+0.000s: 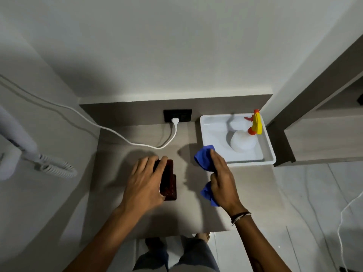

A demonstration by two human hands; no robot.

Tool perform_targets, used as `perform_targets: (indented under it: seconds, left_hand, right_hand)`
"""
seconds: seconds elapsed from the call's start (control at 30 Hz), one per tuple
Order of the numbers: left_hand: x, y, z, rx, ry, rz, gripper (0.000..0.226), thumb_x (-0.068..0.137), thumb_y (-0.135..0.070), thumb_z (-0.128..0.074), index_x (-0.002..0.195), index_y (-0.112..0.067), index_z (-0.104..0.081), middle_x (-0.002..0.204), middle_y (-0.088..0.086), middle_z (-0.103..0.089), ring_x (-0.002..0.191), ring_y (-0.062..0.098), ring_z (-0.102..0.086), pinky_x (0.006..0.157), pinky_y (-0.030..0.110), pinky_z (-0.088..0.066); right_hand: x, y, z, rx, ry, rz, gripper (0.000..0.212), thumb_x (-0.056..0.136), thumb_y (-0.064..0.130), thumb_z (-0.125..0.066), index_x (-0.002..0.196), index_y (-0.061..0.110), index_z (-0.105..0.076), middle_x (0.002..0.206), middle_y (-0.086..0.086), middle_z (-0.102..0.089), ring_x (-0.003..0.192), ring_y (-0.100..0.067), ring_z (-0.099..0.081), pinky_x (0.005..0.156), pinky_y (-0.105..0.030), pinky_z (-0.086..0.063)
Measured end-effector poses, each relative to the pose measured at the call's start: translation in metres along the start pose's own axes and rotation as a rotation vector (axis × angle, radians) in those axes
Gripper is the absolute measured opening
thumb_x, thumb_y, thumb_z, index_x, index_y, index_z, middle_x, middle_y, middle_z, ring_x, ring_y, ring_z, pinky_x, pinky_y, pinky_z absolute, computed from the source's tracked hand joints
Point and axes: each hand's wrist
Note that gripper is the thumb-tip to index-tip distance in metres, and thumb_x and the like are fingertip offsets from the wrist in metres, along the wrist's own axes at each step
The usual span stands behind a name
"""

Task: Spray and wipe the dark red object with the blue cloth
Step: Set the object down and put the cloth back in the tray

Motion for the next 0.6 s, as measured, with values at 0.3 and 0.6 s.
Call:
perform_targets:
  seconds: [0.3,0.6]
  left_hand:
    - [-0.001,-0.013,-0.019,-0.010,0.038,0.026,0.132,0.064,-0.107,-0.050,0.156,-0.013,-0.052,0.163,0.020,-0.048,0.157,0.041,-0.036,0.126,0.066,-0.019]
    - [-0.003,-0.015,-0.029,0.019,-0.075,0.040,0.085,0.105,-0.076,-0.027,0.162,-0.016,-0.044,0.174,0.015,-0.032,0.165,0.030,-0.016,0.129,0.064,-0.018]
  right_hand:
    - [0.138,-0.036,0.001,-0.595,0.203,0.064,0.101,0.098,0.002,-0.070,0.172,-0.002,-0.001,0.183,-0.019,0.002,0.170,-0.041,0.001,0.140,-0.045,-0.013]
    - [0.148,-0.070,-0.027,-0.779,0.384,0.010,0.078,0.111,0.016,-0.036,0.169,-0.007,0.011,0.179,-0.028,0.015,0.168,-0.046,0.010,0.139,-0.049,-0.004]
Point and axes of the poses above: each hand's wrist, its own x-axis towards the middle knuckle, its own z-axis out of the back of the hand, y = z × x
